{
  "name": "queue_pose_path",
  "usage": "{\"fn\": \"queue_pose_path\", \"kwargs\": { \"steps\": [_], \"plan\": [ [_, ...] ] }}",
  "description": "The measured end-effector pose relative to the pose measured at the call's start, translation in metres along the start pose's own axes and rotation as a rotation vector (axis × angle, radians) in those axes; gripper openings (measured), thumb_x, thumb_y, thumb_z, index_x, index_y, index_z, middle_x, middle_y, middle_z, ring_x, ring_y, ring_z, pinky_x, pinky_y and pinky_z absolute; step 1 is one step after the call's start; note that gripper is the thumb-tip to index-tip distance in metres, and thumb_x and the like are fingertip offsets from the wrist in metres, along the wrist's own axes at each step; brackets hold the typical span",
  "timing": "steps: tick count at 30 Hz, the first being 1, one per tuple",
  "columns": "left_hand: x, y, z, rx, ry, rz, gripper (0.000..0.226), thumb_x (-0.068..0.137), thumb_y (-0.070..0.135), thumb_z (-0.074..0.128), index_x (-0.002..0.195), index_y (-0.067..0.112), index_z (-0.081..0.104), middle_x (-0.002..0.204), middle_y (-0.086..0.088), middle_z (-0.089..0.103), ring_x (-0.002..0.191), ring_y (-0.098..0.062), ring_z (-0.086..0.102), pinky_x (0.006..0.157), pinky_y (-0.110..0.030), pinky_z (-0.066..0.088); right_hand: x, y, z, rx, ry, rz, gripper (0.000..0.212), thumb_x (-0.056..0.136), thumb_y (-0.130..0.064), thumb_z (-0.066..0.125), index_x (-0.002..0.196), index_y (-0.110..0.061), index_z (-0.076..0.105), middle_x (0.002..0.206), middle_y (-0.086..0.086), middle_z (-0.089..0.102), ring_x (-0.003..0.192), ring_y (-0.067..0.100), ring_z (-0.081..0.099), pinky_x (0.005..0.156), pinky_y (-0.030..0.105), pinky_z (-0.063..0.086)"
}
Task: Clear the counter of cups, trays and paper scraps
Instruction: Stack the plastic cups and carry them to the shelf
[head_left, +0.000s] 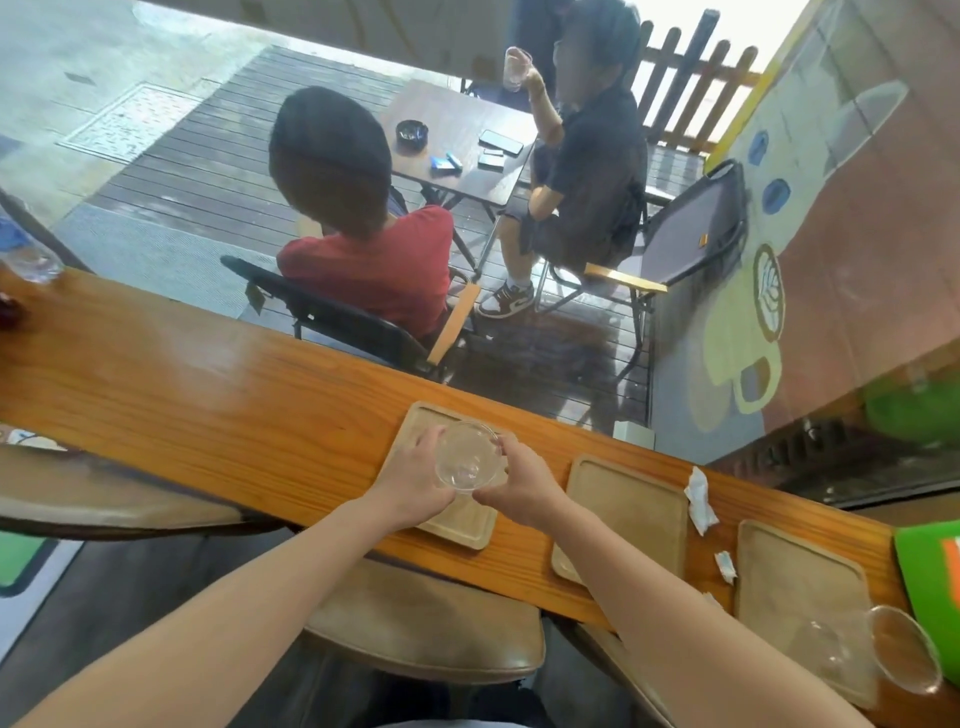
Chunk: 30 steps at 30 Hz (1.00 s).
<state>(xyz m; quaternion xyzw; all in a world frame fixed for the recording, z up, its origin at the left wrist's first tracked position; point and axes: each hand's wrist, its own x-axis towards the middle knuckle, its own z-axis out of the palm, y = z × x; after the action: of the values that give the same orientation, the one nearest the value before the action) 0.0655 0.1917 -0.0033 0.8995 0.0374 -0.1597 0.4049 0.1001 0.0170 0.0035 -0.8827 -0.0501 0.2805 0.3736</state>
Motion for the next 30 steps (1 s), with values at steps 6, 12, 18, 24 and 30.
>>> {"fn": "queue_pose_path", "kwargs": {
  "steps": [6, 12, 18, 24, 30],
  "plan": [
    [0.009, -0.013, 0.01, -0.034, -0.025, -0.049, 0.075, 0.079, 0.019, 0.075, 0.144, 0.018, 0.037, 0.137, -0.003, 0.05, 0.123, -0.015, 0.048, 0.097, -0.025, 0.043, 0.006, 0.003, 0.014, -0.008, -0.004, 0.021, 0.071, 0.077, -0.014, 0.078, 0.141, -0.023, 0.048, 0.13, -0.004, 0.057, 0.12, 0.019, 0.053, 0.099, 0.034, 0.048],
    [0.012, -0.026, 0.015, -0.024, -0.062, -0.095, 0.086, 0.081, 0.026, 0.076, 0.151, 0.016, 0.027, 0.146, -0.006, 0.045, 0.133, -0.024, 0.044, 0.095, -0.024, 0.035, 0.008, 0.007, 0.025, 0.058, 0.009, 0.068, 0.067, 0.078, -0.012, 0.077, 0.137, -0.027, 0.05, 0.11, -0.014, 0.055, 0.103, 0.015, 0.062, 0.085, 0.03, 0.054],
    [0.015, -0.028, 0.007, 0.032, -0.135, -0.064, 0.091, 0.082, 0.015, 0.074, 0.155, 0.014, 0.021, 0.154, -0.006, 0.038, 0.14, -0.026, 0.039, 0.112, -0.035, 0.037, 0.009, 0.009, 0.026, 0.063, -0.001, 0.131, 0.074, 0.078, -0.007, 0.076, 0.142, -0.026, 0.045, 0.119, -0.006, 0.059, 0.106, 0.017, 0.063, 0.083, 0.03, 0.056],
    [0.031, -0.021, -0.014, 0.27, -0.176, 0.029, 0.055, 0.085, 0.011, 0.065, 0.136, 0.016, 0.046, 0.136, -0.006, 0.049, 0.118, -0.024, 0.045, 0.098, -0.034, 0.038, -0.003, 0.016, -0.001, -0.013, 0.054, 0.229, 0.07, 0.086, -0.012, 0.071, 0.148, -0.02, 0.04, 0.129, 0.0, 0.058, 0.11, 0.017, 0.057, 0.08, 0.024, 0.051],
    [0.051, 0.021, -0.005, 0.388, 0.115, 0.079, 0.031, 0.082, 0.009, 0.058, 0.109, 0.022, 0.049, 0.107, 0.0, 0.05, 0.098, -0.017, 0.042, 0.081, -0.03, 0.042, -0.035, 0.029, -0.044, -0.066, 0.215, 0.245, 0.03, 0.094, -0.021, 0.06, 0.123, -0.015, 0.063, 0.112, 0.003, 0.064, 0.092, 0.016, 0.06, 0.07, 0.024, 0.049]
  ]
}}
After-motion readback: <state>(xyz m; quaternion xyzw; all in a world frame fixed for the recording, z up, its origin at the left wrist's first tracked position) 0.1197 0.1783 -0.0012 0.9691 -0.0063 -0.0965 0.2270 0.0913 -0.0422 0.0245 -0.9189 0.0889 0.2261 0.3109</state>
